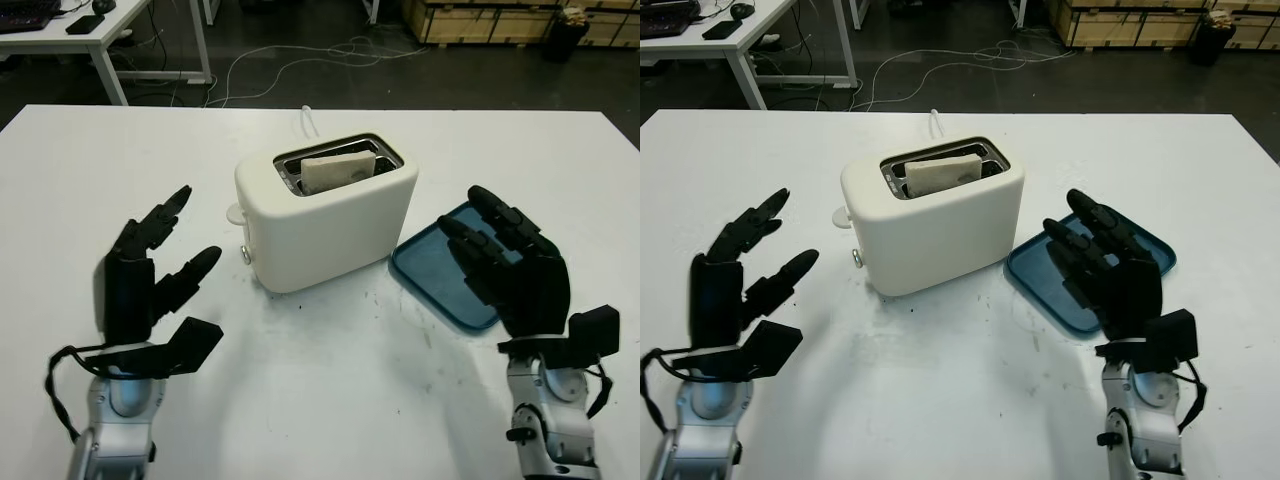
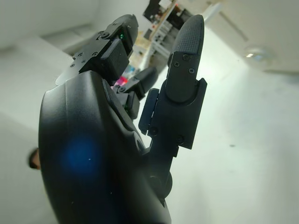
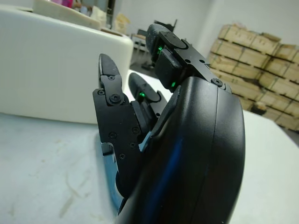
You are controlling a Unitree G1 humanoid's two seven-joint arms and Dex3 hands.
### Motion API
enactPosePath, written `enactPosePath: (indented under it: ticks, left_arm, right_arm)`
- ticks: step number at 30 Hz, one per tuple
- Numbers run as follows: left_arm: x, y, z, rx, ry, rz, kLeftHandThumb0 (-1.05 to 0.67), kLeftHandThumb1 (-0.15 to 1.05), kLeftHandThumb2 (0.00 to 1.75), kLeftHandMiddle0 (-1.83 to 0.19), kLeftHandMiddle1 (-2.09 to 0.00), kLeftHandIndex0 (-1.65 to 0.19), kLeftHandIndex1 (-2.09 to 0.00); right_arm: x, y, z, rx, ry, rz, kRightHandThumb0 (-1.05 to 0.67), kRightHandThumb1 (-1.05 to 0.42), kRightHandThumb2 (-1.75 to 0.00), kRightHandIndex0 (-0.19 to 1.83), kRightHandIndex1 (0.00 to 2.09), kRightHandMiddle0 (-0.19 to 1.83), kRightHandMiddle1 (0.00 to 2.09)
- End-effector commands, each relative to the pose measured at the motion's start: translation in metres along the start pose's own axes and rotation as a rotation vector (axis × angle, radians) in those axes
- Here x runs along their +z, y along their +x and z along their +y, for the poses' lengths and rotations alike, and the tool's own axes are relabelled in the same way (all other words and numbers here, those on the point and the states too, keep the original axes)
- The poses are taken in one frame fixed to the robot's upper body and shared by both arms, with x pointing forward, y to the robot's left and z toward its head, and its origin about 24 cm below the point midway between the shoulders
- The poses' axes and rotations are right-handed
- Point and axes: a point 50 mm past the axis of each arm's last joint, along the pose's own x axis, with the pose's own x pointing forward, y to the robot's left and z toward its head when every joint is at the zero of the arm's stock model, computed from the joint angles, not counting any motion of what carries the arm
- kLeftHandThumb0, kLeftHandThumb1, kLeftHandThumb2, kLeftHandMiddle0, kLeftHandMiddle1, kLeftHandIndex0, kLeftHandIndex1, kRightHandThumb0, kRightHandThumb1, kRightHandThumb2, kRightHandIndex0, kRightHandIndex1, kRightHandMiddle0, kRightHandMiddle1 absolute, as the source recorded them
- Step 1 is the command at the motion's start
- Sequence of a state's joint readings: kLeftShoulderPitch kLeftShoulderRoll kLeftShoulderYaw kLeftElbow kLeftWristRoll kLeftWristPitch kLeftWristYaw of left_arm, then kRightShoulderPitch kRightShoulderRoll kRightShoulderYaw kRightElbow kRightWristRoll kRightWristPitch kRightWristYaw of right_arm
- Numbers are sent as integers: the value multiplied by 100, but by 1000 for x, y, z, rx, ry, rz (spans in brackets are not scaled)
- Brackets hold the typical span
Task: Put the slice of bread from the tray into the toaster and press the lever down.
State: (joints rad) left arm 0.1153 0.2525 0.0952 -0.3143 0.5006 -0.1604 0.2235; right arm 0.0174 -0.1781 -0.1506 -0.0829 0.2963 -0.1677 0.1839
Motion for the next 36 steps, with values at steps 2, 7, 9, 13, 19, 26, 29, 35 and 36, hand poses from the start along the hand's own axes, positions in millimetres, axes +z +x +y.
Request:
enactPosePath:
  ticks: [2, 7, 9, 13, 19, 26, 29, 35, 36]
  left_arm:
    - [6, 13, 12, -22, 88, -98, -46, 83, 0, -63, -72, -80, -9]
    - [11, 30, 26, -90, 181, -173, -34, 70, 0, -88, -70, -98, -14]
    - [13, 38, 32, -123, 249, -217, -29, 69, 0, -95, -70, -104, -15]
    - [19, 53, 40, -152, 307, -290, -23, 68, 0, -109, -63, -117, -13]
    - [26, 73, 42, -169, 374, -374, -27, 74, 2, -122, -59, -130, -10]
    - [27, 85, 33, -177, 417, -401, -29, 76, 0, -118, -74, -134, -6]
    - [27, 88, 29, -199, 422, -389, -32, 78, 1, -114, -80, -134, -4]
    - [30, 91, 19, -230, 390, -425, -28, 77, 0, -113, -88, -135, -4]
    - [30, 91, 17, -237, 393, -430, -28, 77, 0, -112, -89, -136, -4]
  right_arm:
    - [2, 8, 1, 12, -15, -5, -15, -92, -5, 71, 15, 67, 2]
    - [-5, 10, -3, 4, -25, 19, -14, -92, -6, 71, 12, 67, 1]
    - [-7, 10, -6, -3, -19, 30, -15, -92, -6, 71, 12, 67, 1]
    - [-6, 11, -7, -6, -24, 33, -16, -92, -5, 72, 11, 67, 1]
    - [-6, 12, -6, 3, -25, 26, -17, -92, -6, 72, 9, 68, 1]
    - [-6, 12, -9, 15, -53, 24, -15, -92, -9, 74, 8, 70, 2]
    - [-7, 11, -10, 18, -42, 33, -17, -92, -8, 74, 7, 70, 1]
    - [-9, 9, -10, 37, -50, 32, -19, -92, -9, 75, 6, 70, 1]
    - [-9, 9, -10, 36, -51, 32, -19, -92, -9, 75, 6, 70, 1]
